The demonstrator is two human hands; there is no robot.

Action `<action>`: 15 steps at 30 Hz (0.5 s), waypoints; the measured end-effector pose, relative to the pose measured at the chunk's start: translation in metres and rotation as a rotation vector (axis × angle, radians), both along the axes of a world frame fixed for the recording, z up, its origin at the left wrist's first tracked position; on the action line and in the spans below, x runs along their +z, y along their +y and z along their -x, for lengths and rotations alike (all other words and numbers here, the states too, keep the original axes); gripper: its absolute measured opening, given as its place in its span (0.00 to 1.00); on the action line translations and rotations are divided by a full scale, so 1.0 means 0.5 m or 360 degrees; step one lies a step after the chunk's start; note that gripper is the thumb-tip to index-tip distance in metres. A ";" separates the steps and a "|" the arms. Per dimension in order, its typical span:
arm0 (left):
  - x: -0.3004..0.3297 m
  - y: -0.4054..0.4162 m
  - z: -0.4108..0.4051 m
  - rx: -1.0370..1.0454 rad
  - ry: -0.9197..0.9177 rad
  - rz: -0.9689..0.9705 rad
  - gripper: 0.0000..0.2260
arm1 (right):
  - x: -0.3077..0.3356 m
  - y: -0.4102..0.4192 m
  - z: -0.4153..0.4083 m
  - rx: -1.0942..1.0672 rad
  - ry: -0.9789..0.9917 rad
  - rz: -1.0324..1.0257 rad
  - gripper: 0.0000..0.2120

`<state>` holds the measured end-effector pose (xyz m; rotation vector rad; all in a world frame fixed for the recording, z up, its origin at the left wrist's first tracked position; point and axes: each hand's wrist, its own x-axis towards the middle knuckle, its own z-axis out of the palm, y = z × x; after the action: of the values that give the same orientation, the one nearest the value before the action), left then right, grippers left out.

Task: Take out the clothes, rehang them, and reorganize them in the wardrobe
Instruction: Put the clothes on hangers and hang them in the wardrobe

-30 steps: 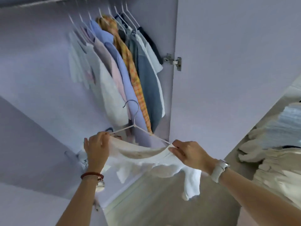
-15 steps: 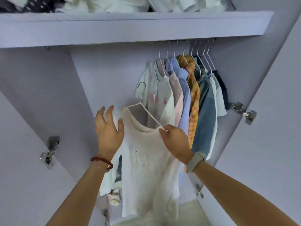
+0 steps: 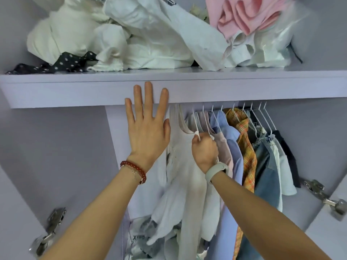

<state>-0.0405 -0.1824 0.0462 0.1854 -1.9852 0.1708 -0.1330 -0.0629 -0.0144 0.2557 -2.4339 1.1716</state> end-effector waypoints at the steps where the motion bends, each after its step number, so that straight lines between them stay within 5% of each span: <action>1: -0.003 -0.006 0.005 0.0026 0.0004 0.0032 0.32 | 0.004 -0.008 0.015 -0.0012 -0.0003 -0.0044 0.12; 8: -0.007 -0.015 0.016 0.0098 0.0037 0.0097 0.35 | -0.042 -0.023 0.040 -0.0001 -0.0190 -0.0194 0.14; 15: -0.003 -0.005 -0.013 0.0000 -0.0136 -0.0103 0.34 | -0.053 0.034 -0.050 0.0404 0.0035 -0.0171 0.22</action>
<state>-0.0342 -0.1850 0.0445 0.2233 -2.0772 0.1164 -0.1078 -0.0461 -0.0409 0.6220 -2.5025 1.1330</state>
